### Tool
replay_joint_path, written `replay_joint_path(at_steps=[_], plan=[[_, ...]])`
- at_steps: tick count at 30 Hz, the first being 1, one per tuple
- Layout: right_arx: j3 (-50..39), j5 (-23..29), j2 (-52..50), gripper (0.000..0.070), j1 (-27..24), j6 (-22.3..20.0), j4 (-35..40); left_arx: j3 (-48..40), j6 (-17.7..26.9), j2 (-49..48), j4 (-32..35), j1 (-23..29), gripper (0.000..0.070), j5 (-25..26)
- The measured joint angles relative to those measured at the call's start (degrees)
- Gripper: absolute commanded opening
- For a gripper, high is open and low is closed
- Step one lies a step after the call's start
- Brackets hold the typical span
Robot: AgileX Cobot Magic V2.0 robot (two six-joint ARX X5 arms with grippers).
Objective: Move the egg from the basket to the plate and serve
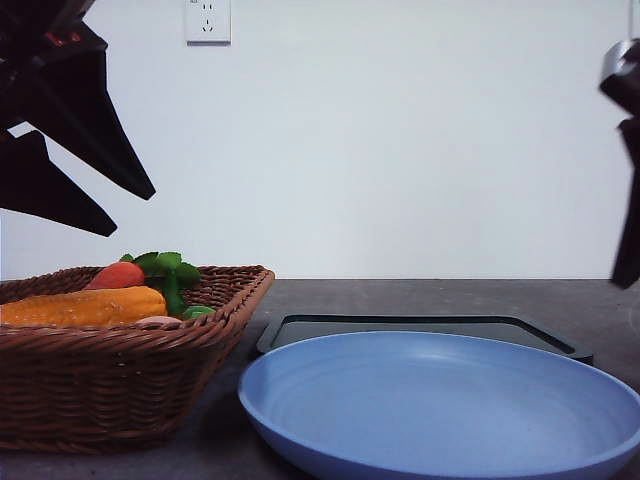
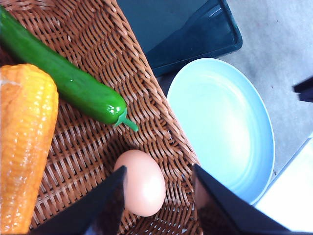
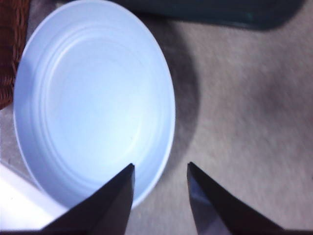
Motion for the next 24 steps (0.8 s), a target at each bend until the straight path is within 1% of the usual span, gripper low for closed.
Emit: replay_joint_path(at_steps=[13, 15, 17, 21, 22, 24], plan=[[-1.0, 0.0, 14.4, 0.0211, 3.1, 0.3, 10.6, 0.0, 0.0, 0.0, 0.0, 0.0, 0.0279, 0.0], [-1.0, -0.2, 15.9, 0.0189, 3.6, 0.5, 11.7, 0.0, 0.0, 0.0, 0.0, 0.0, 0.0279, 0.0], [-1.0, -0.2, 17.2, 0.0151, 4.2, 0.5, 12.3, 0.0, 0.0, 0.0, 0.0, 0.0, 0.0279, 0.0], [-1.0, -0.1, 17.9, 0.0016, 4.4, 0.9, 12.8, 0.0, 0.0, 0.0, 0.0, 0.0, 0.0279, 0.0], [-1.0, -0.2, 18.0, 0.0, 4.5, 1.0, 12.8, 0.0, 0.0, 0.0, 0.0, 0.0, 0.0279, 0.0], [-1.0, -0.5, 18.0, 0.0, 4.7, 1.4, 12.9, 0.0, 0.0, 0.0, 0.0, 0.0, 0.0279, 0.0]])
